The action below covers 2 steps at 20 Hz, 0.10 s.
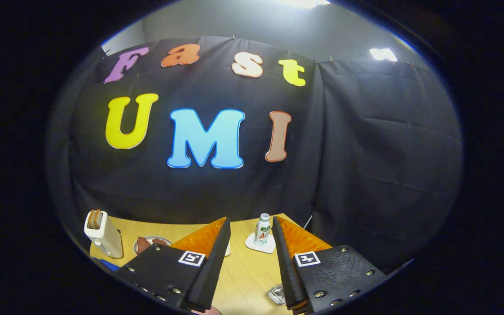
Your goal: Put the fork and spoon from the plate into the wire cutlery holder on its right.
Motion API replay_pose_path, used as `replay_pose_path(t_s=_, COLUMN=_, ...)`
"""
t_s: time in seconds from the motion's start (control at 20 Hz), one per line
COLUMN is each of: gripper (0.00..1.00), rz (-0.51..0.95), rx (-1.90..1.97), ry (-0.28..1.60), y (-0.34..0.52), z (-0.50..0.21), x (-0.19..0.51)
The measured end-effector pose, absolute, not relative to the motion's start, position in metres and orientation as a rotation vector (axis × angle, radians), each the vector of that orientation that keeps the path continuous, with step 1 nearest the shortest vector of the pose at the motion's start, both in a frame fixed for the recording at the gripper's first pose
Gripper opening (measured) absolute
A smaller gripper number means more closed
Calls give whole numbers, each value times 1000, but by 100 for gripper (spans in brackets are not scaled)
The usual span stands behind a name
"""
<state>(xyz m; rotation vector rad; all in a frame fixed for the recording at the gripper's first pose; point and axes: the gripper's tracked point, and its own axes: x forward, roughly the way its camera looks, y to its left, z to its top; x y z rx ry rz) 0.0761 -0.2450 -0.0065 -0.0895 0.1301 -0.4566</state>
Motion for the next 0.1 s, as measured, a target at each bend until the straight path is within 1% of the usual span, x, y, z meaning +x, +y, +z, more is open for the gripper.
replay_pose_path(t_s=0.1, gripper=60, rz=-422, rx=-88, ry=78, y=-229, z=8, x=77)
